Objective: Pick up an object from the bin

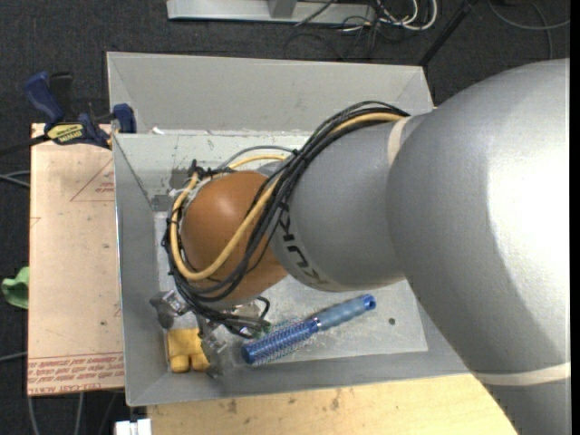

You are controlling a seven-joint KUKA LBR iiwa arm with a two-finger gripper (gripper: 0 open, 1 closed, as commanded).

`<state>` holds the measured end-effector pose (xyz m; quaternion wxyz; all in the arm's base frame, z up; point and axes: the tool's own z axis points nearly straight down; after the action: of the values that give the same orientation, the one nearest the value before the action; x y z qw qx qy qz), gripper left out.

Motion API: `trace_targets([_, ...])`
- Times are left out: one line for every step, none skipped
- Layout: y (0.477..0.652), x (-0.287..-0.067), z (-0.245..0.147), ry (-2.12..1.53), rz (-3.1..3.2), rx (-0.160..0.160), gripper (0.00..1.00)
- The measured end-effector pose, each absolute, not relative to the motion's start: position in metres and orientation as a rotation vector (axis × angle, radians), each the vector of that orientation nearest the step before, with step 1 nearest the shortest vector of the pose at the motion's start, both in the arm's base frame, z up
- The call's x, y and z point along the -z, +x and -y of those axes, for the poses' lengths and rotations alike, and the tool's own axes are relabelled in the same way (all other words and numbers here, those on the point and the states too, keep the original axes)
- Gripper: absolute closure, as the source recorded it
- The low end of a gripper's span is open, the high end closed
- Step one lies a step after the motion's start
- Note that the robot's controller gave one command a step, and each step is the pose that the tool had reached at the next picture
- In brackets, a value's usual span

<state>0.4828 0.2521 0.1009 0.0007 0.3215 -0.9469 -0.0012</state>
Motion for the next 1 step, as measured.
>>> trace_targets([0.4857,-0.0994,-0.245,0.879,3.016,0.003,0.0])
